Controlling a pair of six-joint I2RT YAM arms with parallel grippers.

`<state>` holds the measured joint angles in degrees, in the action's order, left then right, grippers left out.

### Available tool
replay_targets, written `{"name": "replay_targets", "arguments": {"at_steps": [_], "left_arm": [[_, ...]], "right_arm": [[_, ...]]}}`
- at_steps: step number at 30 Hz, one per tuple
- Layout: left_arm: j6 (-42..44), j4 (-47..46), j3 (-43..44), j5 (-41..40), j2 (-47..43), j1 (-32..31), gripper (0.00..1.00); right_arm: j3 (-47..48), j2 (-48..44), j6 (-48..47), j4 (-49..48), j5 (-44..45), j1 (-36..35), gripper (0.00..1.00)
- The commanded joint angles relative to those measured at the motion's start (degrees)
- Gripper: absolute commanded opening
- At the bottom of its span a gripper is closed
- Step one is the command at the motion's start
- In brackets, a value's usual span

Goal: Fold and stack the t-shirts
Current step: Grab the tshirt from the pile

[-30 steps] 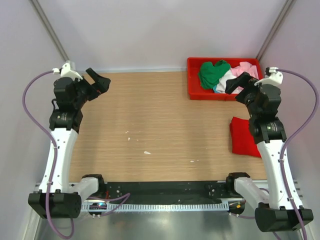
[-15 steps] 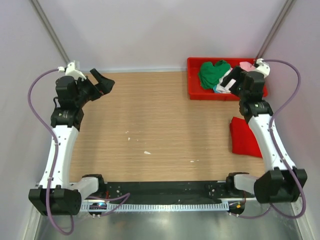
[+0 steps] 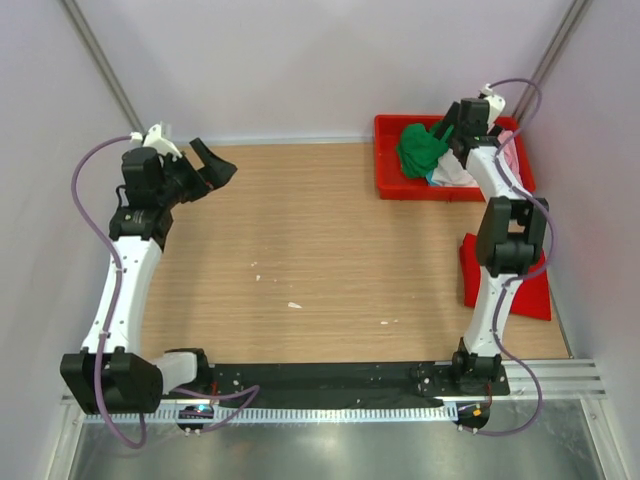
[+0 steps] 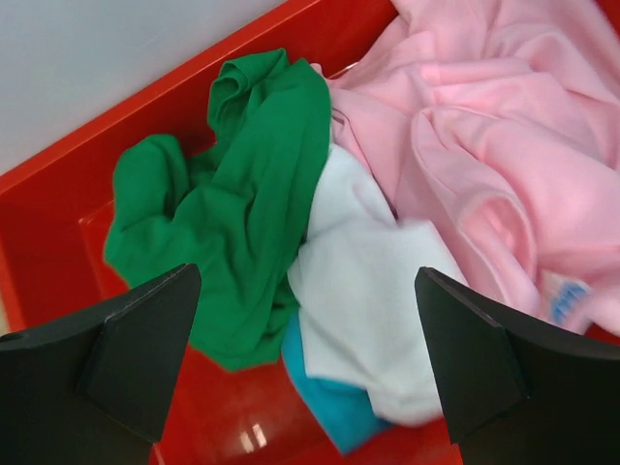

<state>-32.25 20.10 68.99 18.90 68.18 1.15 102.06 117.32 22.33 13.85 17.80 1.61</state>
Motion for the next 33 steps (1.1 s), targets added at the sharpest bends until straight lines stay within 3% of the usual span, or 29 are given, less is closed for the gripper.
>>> {"name": "replay_targets", "arguments": {"at_steps": [1, 6, 14, 15, 18, 19, 21, 22, 26, 33], "left_arm": [[1.6, -0.3, 1.8, 1.8, 1.2, 0.2, 1.00], [2.6, 0.1, 1.8, 0.8, 2.3, 0.3, 1.00], [3.7, 0.1, 1.1, -1.6, 2.7, 0.2, 1.00], [3.7, 0.1, 1.1, -1.8, 2.8, 0.2, 1.00], [3.7, 0.1, 1.2, -1.7, 3.2, 0.3, 1.00], [3.7, 0.2, 1.2, -1.1, 3.3, 0.2, 1.00], [3.6, 0.1, 1.2, -0.8, 3.3, 0.2, 1.00], [3.5, 0.1, 1.1, -0.7, 3.2, 0.2, 1.00], [4.0, -1.1, 0.2, -0.1, 2.1, 0.3, 1.00], [4.3, -1.6, -0.2, -0.1, 2.0, 0.3, 1.00]], "right_arm": [[9.2, 6.7, -2.7, -3.4, -2.8, 0.2, 1.00], [21.8, 18.8, -5.2, -4.4, -14.9, 0.2, 1.00], [23.5, 24.1, -5.9, -7.8, -16.5, 0.1, 0.99], [23.6, 24.4, -5.9, -8.0, -16.5, 0.0, 0.94], [23.3, 24.1, -6.3, -8.3, -17.0, 0.1, 0.55], [23.1, 23.8, -6.5, -8.5, -17.1, 0.0, 0.33], [22.5, 22.0, -7.3, -8.5, -17.1, -0.2, 0.16], [22.4, 21.1, -7.5, -8.6, -17.0, -0.3, 0.01], [23.2, 16.1, -8.4, -8.2, -17.0, -0.5, 0.01], [24.6, -2.1, -7.2, -10.8, -20.6, -0.5, 0.01]]}}
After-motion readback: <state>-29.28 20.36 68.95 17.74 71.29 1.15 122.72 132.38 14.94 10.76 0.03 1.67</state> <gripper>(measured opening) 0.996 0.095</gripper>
